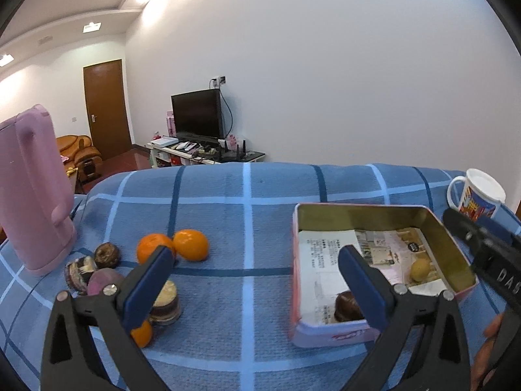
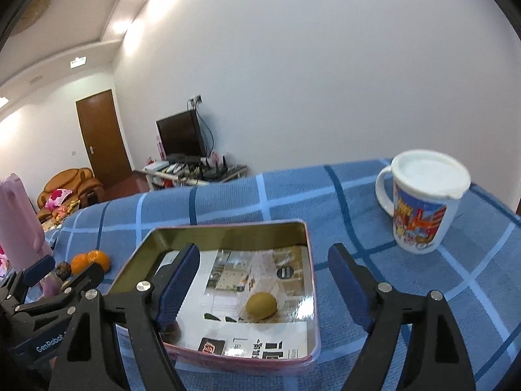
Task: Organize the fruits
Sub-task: 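Open the left tool dropping the mangosteen into the tin while the right tool releases the yellow fruit, then move both tools back from the tin toward the remaining fruits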
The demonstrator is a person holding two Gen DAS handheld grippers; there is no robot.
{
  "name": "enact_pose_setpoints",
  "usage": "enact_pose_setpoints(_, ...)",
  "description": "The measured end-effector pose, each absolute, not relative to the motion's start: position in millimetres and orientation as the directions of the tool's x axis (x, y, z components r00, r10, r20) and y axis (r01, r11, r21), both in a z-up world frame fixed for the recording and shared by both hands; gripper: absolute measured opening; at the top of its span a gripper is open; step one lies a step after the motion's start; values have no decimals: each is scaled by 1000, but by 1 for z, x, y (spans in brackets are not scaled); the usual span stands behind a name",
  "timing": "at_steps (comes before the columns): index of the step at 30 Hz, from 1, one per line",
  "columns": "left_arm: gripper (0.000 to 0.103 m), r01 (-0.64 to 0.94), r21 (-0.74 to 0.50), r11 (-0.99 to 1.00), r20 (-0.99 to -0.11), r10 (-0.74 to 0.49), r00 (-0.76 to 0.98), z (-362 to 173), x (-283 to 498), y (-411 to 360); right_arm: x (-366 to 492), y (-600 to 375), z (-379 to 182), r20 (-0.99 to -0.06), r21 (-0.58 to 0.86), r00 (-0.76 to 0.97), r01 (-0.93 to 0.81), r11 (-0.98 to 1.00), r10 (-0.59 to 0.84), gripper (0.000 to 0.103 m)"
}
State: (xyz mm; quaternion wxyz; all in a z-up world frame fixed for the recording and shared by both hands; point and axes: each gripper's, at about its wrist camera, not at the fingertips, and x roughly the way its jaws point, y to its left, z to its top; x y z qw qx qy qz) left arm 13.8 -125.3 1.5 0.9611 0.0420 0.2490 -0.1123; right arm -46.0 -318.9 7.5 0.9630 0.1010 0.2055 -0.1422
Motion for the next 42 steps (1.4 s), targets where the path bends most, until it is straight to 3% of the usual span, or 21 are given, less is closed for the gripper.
enact_pose_setpoints(17,103,187,51,981,-478,-141,867,-1,4,-98,-58,-304,9,-360,86,879,365,927,-313,82)
enact_pose_setpoints(42,103,203,42,978,-495,-156,854,-3,-2,-51,-62,-246,10,-369,0,856,390,921,-362,82)
